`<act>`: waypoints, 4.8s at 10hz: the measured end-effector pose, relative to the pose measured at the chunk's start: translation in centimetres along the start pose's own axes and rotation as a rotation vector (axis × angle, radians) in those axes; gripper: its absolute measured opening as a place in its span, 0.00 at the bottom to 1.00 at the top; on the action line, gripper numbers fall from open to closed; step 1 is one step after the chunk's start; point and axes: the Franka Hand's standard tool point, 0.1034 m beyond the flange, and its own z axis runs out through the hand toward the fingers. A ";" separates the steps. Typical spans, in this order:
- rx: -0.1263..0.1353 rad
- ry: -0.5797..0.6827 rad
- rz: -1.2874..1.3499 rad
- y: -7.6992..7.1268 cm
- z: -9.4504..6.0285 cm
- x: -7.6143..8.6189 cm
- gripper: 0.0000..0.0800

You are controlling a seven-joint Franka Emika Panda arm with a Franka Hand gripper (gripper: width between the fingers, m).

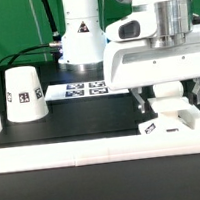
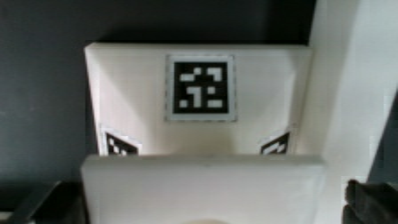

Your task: Assemble lamp

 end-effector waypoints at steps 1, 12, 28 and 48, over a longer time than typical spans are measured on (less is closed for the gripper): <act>0.000 -0.003 -0.008 -0.1 -0.4 -0.6 0.87; 0.012 0.032 -0.055 -1.1 -3.7 -5.5 0.87; -0.007 -0.318 -0.045 -4.2 -1.1 -11.9 0.87; -0.064 -0.920 -0.039 -3.7 1.5 -14.3 0.87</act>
Offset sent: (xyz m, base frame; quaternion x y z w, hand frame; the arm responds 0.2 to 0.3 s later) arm -0.0445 -0.0011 0.0186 -0.0140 -0.0127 -0.0024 0.9998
